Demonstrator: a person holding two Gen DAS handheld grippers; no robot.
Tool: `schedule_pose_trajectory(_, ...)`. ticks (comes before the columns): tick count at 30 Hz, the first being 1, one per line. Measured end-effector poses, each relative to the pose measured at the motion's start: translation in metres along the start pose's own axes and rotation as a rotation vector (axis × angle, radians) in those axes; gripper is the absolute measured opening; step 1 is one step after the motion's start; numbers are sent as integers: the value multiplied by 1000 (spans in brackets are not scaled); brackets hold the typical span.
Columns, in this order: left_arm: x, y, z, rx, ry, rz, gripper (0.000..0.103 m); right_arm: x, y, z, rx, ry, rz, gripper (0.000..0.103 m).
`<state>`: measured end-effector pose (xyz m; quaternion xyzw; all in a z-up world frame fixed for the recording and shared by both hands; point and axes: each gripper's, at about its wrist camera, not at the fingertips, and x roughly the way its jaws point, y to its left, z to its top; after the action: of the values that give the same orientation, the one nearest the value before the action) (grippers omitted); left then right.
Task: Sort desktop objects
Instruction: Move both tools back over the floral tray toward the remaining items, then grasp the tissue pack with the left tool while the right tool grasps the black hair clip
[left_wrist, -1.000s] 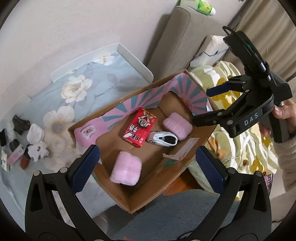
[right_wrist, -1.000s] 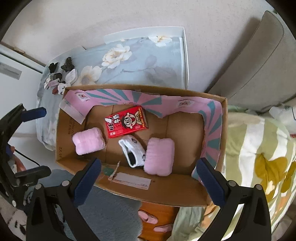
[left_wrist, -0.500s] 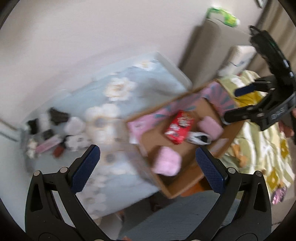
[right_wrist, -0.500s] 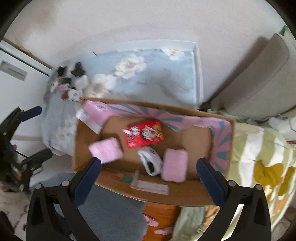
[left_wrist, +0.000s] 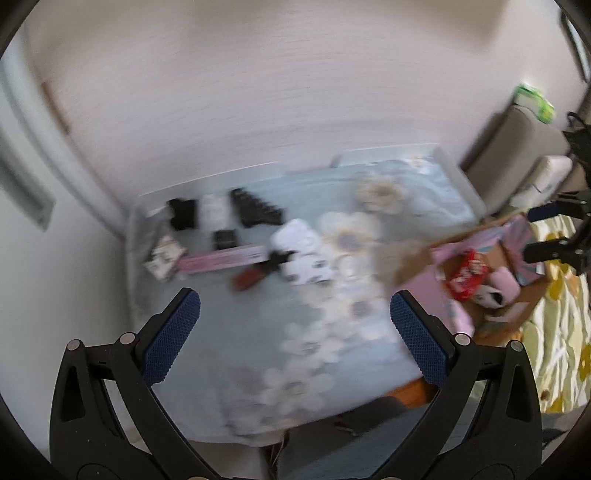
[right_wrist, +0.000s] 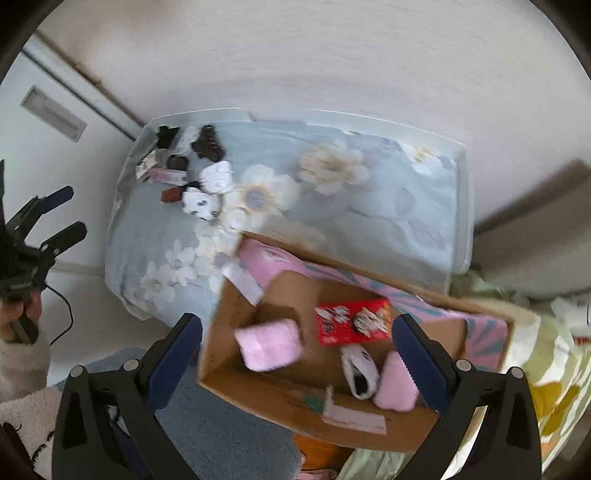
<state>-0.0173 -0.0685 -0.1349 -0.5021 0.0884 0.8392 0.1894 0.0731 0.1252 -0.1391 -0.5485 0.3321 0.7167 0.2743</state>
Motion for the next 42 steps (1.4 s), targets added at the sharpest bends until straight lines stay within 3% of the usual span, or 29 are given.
schedule_pose_trajectory(7,17,59,-12,-116,28,32,103,16,48,32,-93,6,-1,103)
schedule_pose_trajectory(13,41,100,5,-83,13,29,103,32,88,69,-147,3,4,103)
schedule_pose_trajectory(19,83,124,24,41,41,70,99,65,122,99,-237,9,-29,103)
schedule_pose_trajectory(26,132,129,28,249,171,148,92,117,147,131,-331,70,-64,102)
schedule_pose_trajectory(35,178,128,34,450,291,218,79,162,162,162,-406,98,-111,102)
schedule_pose_trajectory(37,187,128,32,492,312,230,71,171,163,169,-419,95,-129,102)
schedule_pose_trajectory(42,202,132,24,530,358,234,60,194,167,182,-441,96,-151,101)
